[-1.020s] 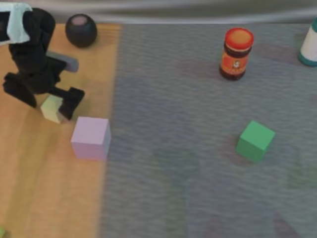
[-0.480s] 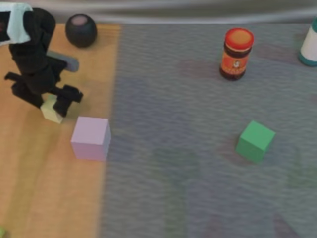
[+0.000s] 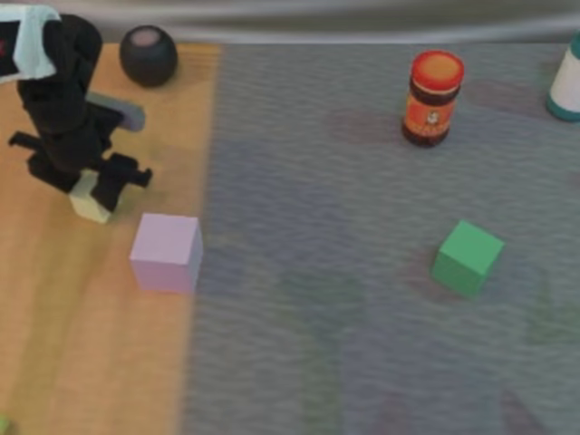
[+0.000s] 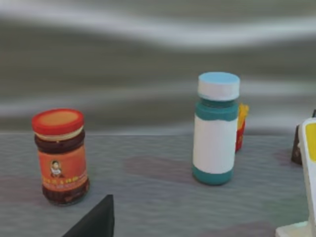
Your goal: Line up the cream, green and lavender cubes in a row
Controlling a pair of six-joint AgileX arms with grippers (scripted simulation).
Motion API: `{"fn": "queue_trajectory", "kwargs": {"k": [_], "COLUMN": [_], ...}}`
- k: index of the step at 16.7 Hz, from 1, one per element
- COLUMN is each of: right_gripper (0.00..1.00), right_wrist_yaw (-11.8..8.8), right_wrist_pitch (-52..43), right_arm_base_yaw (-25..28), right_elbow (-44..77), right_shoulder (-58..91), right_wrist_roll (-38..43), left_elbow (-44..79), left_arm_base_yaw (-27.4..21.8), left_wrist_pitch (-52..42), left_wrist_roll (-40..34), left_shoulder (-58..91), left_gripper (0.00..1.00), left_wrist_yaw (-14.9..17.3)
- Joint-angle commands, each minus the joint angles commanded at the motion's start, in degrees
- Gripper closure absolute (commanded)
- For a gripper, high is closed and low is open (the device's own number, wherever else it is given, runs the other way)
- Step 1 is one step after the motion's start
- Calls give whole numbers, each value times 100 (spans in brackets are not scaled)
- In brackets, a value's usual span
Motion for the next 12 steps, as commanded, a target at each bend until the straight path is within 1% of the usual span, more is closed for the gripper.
{"fn": "queue_trajectory", "kwargs": {"k": [6, 12], "right_gripper": [0, 0], "right_wrist_yaw": [0, 0], "right_wrist_pitch": [0, 0], "right_arm_base_yaw": [0, 0], "right_elbow": [0, 0], "right_shoulder": [0, 0], "right_wrist_roll": [0, 0], "left_elbow": [139, 876], "left_arm_base_yaw": [14, 108], "left_wrist_pitch": [-168, -1308], "left_wrist_roll": [-29, -43], "left_shoulder": [-216, -564], "left_gripper": [100, 100], "left_wrist_yaw": [54, 50]}}
